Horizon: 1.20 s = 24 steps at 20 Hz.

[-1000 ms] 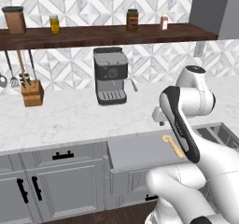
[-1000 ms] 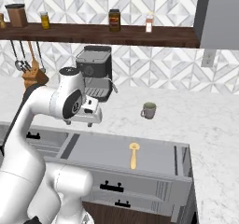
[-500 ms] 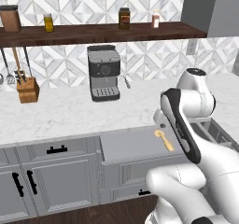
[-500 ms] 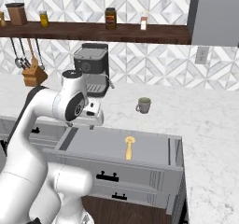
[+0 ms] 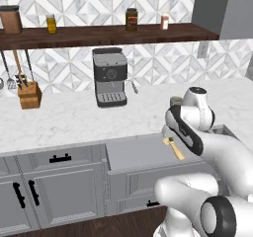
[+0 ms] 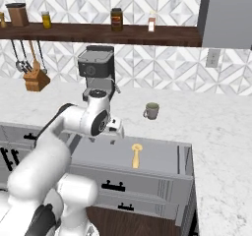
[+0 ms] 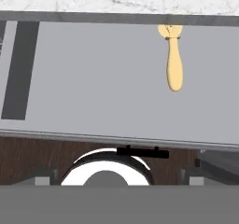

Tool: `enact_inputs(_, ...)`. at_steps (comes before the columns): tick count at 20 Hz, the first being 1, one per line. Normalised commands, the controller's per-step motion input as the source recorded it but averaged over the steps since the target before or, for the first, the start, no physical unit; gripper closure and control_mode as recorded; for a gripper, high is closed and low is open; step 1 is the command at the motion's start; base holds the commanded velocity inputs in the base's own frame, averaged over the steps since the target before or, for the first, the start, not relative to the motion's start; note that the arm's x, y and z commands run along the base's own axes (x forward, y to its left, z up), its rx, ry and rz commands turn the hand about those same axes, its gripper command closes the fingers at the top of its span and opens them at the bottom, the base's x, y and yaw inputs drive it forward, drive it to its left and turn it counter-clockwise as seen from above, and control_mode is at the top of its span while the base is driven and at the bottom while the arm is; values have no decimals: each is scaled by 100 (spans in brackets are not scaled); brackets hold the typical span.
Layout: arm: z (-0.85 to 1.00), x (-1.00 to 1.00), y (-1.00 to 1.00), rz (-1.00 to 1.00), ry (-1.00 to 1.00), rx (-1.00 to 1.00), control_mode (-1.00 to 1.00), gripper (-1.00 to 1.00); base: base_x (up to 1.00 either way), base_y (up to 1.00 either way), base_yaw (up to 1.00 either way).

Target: Pick the pizza cutter from the drawer and place it on the counter.

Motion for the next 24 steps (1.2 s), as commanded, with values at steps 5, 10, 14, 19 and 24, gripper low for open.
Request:
enact_inputs(5, -67, 49, -43, 0, 14, 2, -100, -100, 0, 0, 0)
enact_inputs(10, -61, 23, -22, -2, 3, 0, -100, -100, 0, 0, 0)
enact_inputs(14, -57, 30, -3, 0, 0, 0, -100, -100, 0, 0, 0)
enact_inputs(19, -71, 15, -1, 0, 0, 0, -100, -100, 0, 0, 0)
enact_inputs(24, -38, 23, -1, 0, 4, 3, -100, -100, 0, 0, 0)
